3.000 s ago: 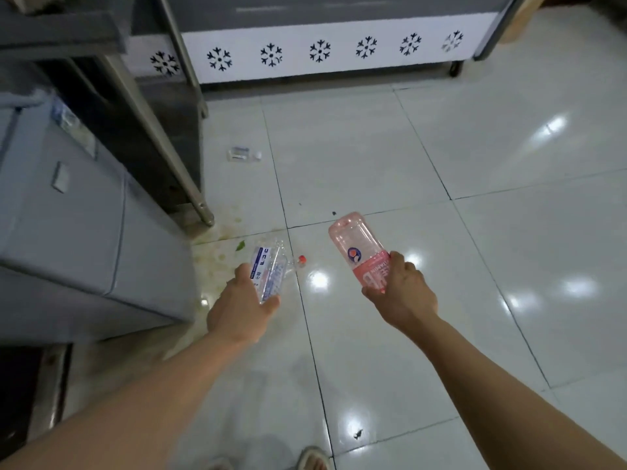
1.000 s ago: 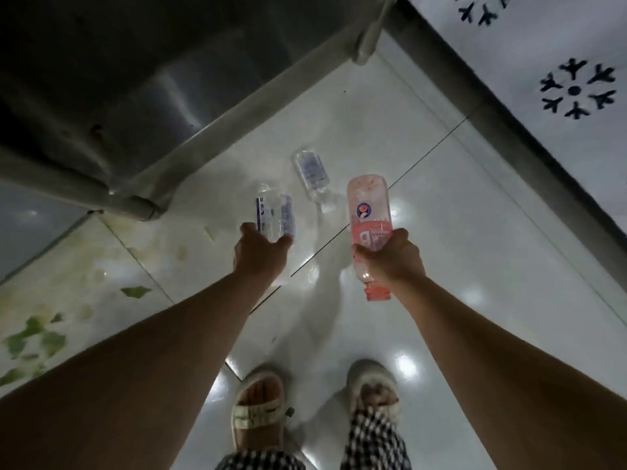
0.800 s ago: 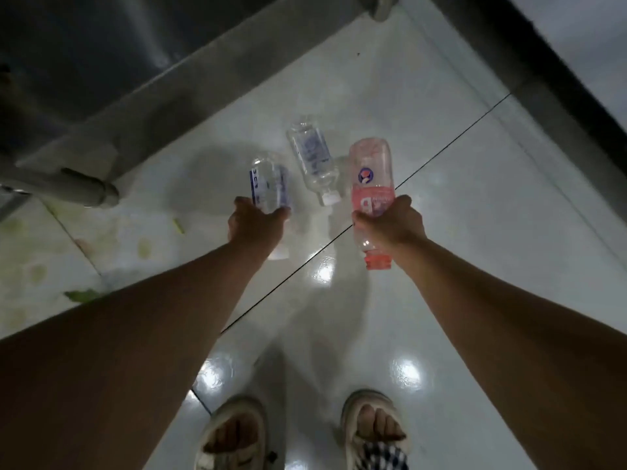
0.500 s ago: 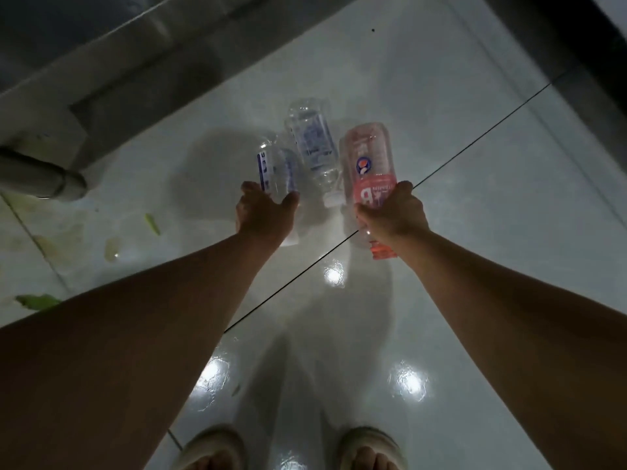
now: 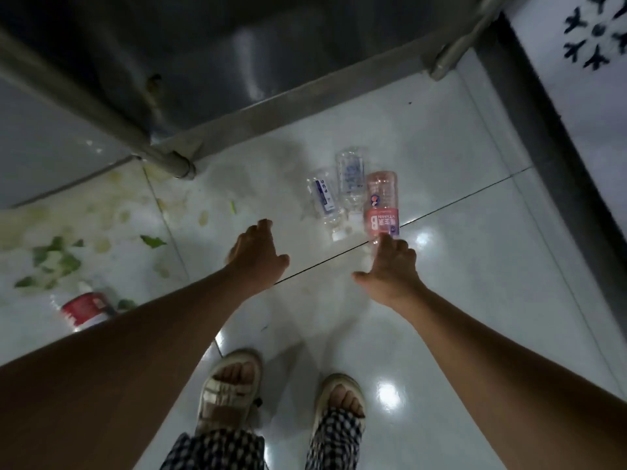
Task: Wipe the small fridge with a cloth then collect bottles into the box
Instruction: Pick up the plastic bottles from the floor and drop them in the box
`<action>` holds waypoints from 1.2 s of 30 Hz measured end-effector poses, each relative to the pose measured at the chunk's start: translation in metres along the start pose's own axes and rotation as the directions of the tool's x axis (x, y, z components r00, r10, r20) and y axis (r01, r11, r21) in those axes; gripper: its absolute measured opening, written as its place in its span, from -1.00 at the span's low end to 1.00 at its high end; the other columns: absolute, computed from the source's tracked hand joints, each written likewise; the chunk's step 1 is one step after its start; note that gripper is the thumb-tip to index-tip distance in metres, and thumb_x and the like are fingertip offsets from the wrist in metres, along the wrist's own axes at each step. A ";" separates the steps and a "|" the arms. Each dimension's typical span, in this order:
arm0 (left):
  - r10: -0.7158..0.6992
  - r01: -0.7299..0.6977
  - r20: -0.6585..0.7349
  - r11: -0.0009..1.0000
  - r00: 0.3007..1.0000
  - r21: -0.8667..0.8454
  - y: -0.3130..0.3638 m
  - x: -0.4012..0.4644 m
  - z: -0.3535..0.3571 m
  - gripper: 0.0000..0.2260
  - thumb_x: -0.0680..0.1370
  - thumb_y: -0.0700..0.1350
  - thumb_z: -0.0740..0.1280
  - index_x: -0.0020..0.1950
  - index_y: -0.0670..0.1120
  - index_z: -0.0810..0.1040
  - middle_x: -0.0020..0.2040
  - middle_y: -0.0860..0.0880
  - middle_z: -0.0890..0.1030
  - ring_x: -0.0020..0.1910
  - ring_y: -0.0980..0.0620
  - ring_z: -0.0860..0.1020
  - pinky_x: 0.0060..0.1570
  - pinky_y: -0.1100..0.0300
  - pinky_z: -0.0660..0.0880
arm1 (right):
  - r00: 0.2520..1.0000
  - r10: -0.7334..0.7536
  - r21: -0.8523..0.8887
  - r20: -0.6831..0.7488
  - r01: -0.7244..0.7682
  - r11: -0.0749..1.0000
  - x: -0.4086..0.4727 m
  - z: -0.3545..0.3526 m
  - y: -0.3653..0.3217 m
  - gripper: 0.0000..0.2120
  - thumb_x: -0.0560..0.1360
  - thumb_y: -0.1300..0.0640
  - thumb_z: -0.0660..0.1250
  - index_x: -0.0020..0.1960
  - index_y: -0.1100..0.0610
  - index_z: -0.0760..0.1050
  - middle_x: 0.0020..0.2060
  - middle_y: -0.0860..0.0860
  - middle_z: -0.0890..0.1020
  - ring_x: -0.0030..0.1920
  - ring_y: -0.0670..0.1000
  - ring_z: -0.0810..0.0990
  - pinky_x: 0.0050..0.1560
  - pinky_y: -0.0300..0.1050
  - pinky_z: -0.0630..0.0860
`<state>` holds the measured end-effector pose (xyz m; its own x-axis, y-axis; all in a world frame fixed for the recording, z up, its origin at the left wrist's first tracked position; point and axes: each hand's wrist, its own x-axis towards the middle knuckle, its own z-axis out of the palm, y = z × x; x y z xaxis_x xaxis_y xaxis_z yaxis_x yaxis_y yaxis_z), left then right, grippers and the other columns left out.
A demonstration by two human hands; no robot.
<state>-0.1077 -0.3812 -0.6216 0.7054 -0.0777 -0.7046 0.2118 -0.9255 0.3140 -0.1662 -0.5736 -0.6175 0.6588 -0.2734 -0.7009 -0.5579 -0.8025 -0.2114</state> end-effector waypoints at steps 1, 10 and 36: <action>-0.015 0.015 -0.008 1.000 1.000 -0.001 -0.006 -0.020 -0.009 -0.39 0.49 -0.05 0.34 0.47 -0.10 0.17 0.41 -0.12 0.36 0.36 -0.13 0.35 0.31 -0.03 0.33 | 0.999 -0.040 -0.051 0.022 0.041 0.998 -0.019 -0.004 -0.009 -0.24 0.43 -0.03 0.42 0.44 0.19 0.08 0.34 0.21 0.28 0.31 0.20 0.27 0.23 -0.02 0.35; -0.245 0.226 -0.080 0.954 0.966 -0.195 -0.090 -0.160 -0.043 -0.43 0.48 -0.07 0.36 0.44 -0.09 0.23 0.38 -0.12 0.40 0.31 -0.14 0.39 0.25 -0.04 0.38 | 0.932 -0.333 -0.261 0.145 0.361 0.895 -0.128 -0.002 -0.105 -0.35 0.47 0.03 0.38 0.42 0.13 0.12 0.36 0.12 0.25 0.36 0.15 0.21 0.25 -0.01 0.32; -0.617 0.511 0.003 0.649 0.787 -0.563 -0.366 -0.102 0.076 -0.32 0.43 0.04 0.44 0.39 -0.16 0.17 0.21 -0.17 0.47 0.13 -0.13 0.46 -0.01 0.06 0.40 | 0.807 -0.509 -0.424 0.299 0.590 0.687 -0.116 0.272 -0.217 -0.42 0.48 0.13 0.31 0.42 0.17 0.15 0.32 0.14 0.34 0.30 0.15 0.28 0.18 -0.02 0.35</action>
<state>-0.3088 -0.0630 -0.7130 0.4225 0.5086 -0.7503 0.8789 -0.4321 0.2020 -0.2584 -0.2238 -0.6755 0.6648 0.3462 -0.6619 0.2195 -0.9375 -0.2699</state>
